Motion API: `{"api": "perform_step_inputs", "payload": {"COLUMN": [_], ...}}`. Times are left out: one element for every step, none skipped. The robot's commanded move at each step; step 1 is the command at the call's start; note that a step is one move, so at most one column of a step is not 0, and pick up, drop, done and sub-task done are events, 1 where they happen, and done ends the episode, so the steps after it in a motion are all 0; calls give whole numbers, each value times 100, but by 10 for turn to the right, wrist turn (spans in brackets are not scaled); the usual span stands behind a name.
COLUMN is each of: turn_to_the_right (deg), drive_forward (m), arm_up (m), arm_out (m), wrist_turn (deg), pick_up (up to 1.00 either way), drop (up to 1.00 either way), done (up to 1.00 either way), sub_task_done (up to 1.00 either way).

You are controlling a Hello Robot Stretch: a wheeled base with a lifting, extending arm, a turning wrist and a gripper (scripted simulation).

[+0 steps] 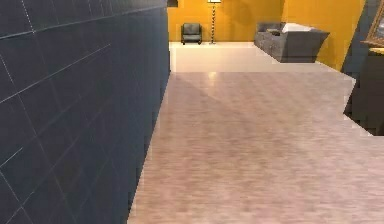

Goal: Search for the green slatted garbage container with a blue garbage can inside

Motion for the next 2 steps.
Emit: {"api": "perform_step_inputs", "payload": {"turn_to_the_right": [0, 0], "drive_forward": [100, 100], "arm_up": [0, 0], "arm_out": [0, 0], "wrist_turn": [0, 0], "pick_up": [0, 0], "drop": [0, 0], "done": [0, 0], "sub_task_done": [0, 0]}}
